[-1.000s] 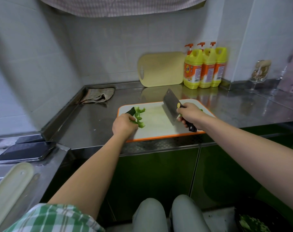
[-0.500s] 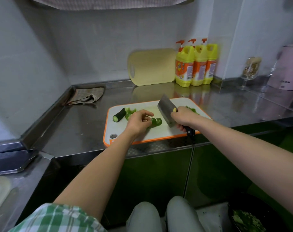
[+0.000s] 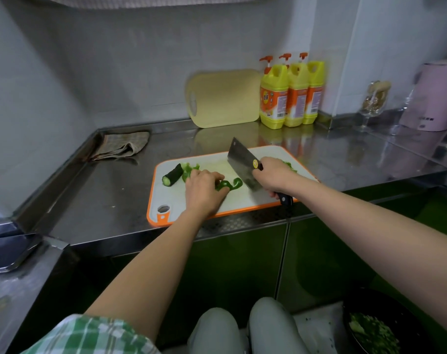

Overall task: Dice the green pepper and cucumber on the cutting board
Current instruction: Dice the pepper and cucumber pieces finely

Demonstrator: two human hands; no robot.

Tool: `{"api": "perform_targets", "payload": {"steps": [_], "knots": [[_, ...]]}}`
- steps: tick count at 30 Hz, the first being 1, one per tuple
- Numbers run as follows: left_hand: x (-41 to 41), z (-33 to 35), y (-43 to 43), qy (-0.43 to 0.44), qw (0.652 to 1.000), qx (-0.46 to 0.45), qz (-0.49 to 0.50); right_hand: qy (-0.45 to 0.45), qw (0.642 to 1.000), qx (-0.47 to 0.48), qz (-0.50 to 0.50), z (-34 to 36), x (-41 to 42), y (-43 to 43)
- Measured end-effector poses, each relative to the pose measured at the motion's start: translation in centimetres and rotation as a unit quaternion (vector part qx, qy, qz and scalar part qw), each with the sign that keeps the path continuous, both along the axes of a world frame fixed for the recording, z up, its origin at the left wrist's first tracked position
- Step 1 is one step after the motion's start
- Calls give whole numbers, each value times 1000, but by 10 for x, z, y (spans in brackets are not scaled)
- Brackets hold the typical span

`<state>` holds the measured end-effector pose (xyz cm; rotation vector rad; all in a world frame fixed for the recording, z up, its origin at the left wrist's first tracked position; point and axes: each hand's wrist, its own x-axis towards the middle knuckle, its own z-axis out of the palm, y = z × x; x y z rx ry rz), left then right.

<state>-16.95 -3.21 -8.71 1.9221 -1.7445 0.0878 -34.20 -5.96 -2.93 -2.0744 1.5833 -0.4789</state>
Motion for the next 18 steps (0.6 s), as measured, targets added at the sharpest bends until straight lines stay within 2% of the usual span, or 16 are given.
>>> {"api": "perform_targets", "payload": {"steps": [3, 8, 18], "knots": [[-1, -3, 0, 44, 999, -13, 6, -37, 999, -28, 23, 11, 2, 7], [-2, -2, 1, 54, 998, -18, 15, 37, 997, 35, 50, 24, 7, 20], [-1, -2, 1, 78, 997, -22, 7, 129, 990, 22, 48, 11, 21, 17]]}}
